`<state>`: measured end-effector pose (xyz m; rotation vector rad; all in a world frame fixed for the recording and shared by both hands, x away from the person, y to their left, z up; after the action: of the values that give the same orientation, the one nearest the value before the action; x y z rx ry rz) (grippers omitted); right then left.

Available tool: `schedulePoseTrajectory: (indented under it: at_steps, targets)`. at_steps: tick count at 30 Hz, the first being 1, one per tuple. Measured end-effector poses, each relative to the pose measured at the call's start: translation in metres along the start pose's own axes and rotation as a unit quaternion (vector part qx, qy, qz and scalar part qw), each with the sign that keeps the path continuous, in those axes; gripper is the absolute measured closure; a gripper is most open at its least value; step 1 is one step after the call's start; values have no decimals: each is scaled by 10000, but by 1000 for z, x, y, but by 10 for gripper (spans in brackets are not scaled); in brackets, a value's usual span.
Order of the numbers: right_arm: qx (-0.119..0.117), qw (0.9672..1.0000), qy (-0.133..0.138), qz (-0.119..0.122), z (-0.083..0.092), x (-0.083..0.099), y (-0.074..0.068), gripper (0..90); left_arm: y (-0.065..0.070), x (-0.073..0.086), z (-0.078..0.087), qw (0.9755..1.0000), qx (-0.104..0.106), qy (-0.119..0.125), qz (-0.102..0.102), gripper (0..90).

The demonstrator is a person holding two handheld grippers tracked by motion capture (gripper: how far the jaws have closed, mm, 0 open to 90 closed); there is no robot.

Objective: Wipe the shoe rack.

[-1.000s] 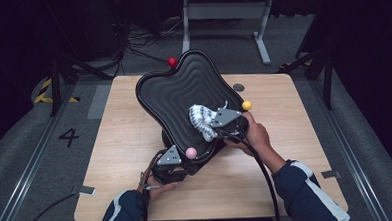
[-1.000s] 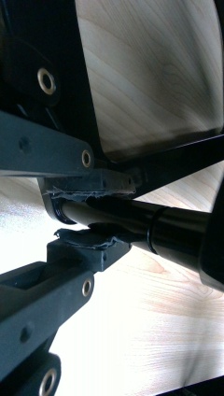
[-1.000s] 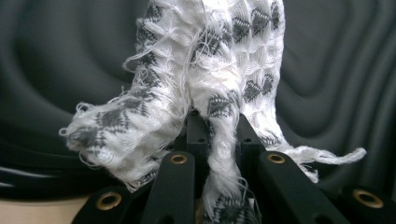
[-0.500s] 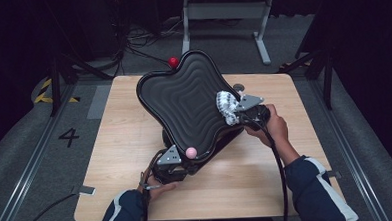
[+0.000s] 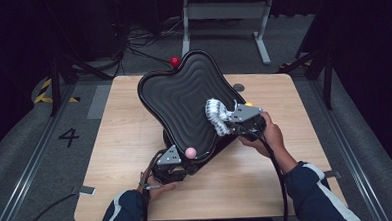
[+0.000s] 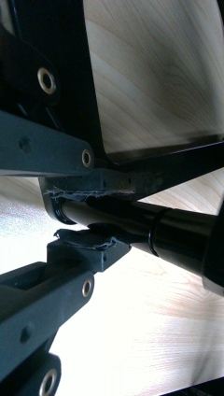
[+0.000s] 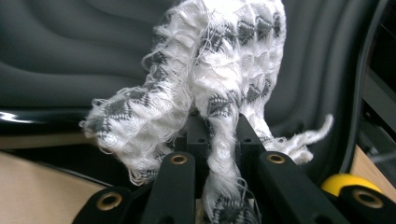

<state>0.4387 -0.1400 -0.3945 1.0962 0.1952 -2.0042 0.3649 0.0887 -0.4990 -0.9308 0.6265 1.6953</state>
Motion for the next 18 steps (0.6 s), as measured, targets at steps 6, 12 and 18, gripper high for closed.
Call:
schedulePoseTrajectory:
  at_steps: [6, 12, 18]
  targets:
    - [-380, 9988, 31, 308, 5, -1, -34, 813, 0, 0, 0, 10000, -1, -9, 3, 726]
    - [-604, 9972, 122, 424, 13, -2, -55, 813, 0, 1, 0, 10000, -11, 3, -5, 725]
    - [-877, 9948, 192, 480, 23, -2, -73, 813, 1, 1, -1, 10000, -38, 8, 6, 724]
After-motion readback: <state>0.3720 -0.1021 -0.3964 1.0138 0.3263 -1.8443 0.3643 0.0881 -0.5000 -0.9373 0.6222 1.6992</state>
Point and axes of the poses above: each handheld gripper's, and its own axes: z roughly backward along the jaws, x roughly out of its underside, y roughly to its right, the point moved 4 cm from there along -z, roughly forward along the jaws, and after that the axes turned 11 degrees about -z, right-handed, at the moved point
